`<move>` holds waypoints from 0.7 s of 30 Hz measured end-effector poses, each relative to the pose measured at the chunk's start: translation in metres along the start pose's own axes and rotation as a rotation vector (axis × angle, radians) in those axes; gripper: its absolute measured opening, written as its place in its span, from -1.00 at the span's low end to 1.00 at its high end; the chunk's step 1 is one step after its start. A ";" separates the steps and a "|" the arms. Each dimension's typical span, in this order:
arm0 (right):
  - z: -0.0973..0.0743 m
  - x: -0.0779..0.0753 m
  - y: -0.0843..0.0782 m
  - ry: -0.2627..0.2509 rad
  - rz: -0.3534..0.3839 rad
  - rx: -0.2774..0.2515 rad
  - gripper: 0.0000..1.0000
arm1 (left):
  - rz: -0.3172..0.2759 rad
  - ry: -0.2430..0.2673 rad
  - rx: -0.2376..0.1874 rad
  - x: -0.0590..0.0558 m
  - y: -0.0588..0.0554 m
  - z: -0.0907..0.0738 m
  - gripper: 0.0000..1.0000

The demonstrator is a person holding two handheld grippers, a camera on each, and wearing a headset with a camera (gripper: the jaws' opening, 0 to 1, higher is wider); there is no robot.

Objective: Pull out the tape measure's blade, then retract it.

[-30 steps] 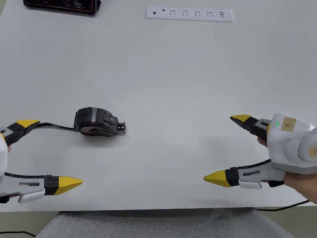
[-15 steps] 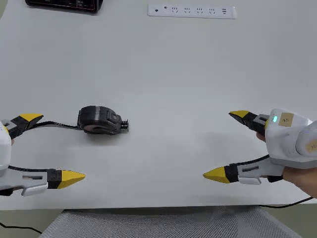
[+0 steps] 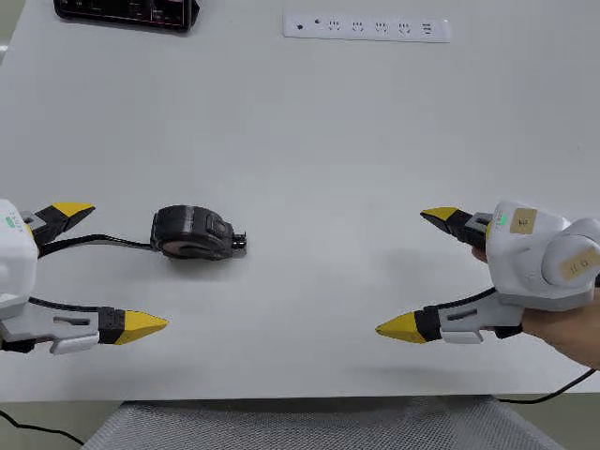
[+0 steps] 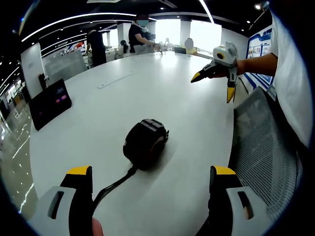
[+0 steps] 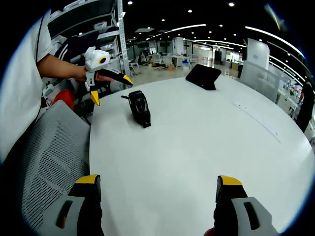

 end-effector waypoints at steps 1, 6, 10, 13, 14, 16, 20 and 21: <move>0.001 0.000 0.001 0.002 -0.001 -0.001 0.93 | 0.007 0.003 -0.001 0.001 0.001 0.001 0.94; 0.004 0.000 0.004 0.008 -0.006 -0.001 0.93 | 0.023 -0.005 -0.004 0.004 0.004 0.006 0.92; 0.006 0.000 0.005 0.014 -0.010 0.002 0.92 | 0.032 -0.013 -0.005 0.006 0.005 0.008 0.91; 0.009 0.000 0.007 0.018 -0.014 0.003 0.92 | 0.041 -0.021 -0.008 0.008 0.006 0.010 0.90; 0.009 -0.001 0.007 0.020 -0.016 0.003 0.92 | 0.045 -0.020 -0.008 0.009 0.006 0.010 0.90; 0.011 -0.001 0.009 0.022 -0.020 0.003 0.92 | 0.049 -0.024 -0.009 0.010 0.007 0.011 0.89; 0.013 -0.002 0.013 0.025 -0.028 0.001 0.92 | 0.057 -0.030 -0.009 0.012 0.008 0.013 0.89; 0.014 -0.003 0.014 0.027 -0.030 0.001 0.92 | 0.060 -0.032 -0.009 0.013 0.008 0.014 0.89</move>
Point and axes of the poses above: the centre of the closed fingertips' face, and the gripper's own axes: z roughly forward along the fingers, x roughly to its left, y roughly out of its top, the point moved 9 cm from there along -z, roughly backward along the fingers, and after that the axes turned 13 degrees about z, right-handed, at the moved point
